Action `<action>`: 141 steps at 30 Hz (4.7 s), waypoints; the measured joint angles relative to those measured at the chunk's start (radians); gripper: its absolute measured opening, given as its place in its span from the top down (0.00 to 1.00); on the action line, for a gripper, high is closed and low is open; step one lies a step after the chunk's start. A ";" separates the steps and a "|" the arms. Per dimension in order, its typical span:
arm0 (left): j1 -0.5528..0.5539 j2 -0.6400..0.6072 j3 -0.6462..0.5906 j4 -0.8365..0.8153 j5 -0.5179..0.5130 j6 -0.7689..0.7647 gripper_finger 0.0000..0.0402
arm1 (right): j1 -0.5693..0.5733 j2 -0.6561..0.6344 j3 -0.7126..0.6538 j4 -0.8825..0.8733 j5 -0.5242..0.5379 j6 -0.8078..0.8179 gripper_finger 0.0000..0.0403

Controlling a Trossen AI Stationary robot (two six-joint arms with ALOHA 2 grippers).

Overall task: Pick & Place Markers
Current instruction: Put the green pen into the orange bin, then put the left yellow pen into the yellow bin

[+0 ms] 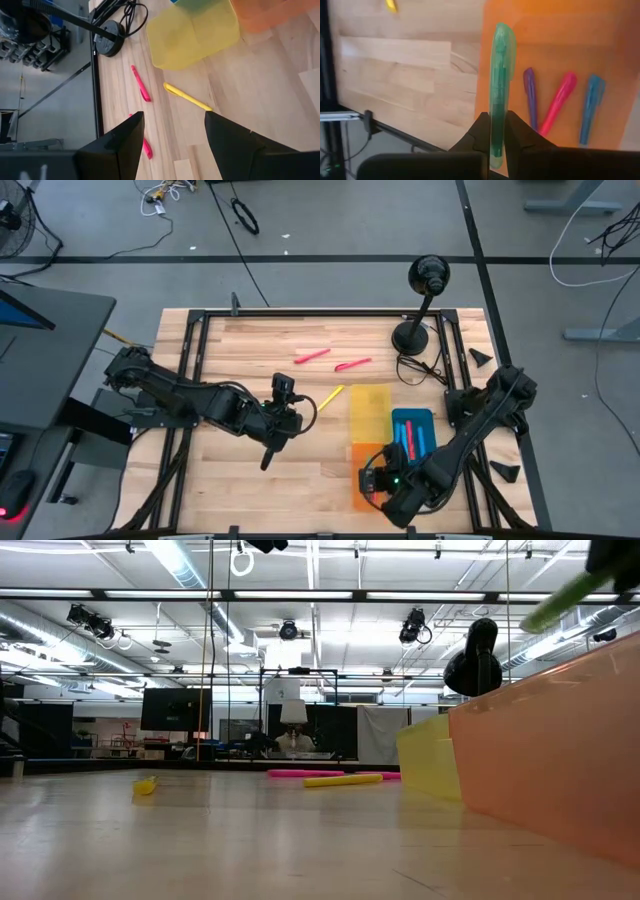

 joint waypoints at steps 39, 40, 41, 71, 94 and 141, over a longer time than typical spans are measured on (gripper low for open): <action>0.002 0.000 0.000 0.000 0.079 -0.046 0.46 | 0.003 0.243 0.000 0.051 -0.107 0.004 0.93; 0.002 0.000 0.000 0.000 0.079 -0.046 0.46 | 0.001 0.243 0.000 0.055 -0.107 0.003 0.93; 0.002 0.000 0.000 0.000 0.079 -0.046 0.46 | 0.001 0.243 0.000 0.055 -0.107 0.004 0.92; 0.012 0.000 0.000 0.000 0.079 -0.052 0.46 | -0.004 0.243 0.000 0.060 -0.107 0.003 0.65; 0.012 0.000 0.000 0.003 0.079 -0.080 0.46 | -0.003 0.002 0.000 -0.154 -0.017 -0.281 0.67; 0.097 -0.001 0.001 -0.087 0.430 -0.124 0.46 | -0.304 -0.424 0.000 0.491 0.078 -1.945 0.67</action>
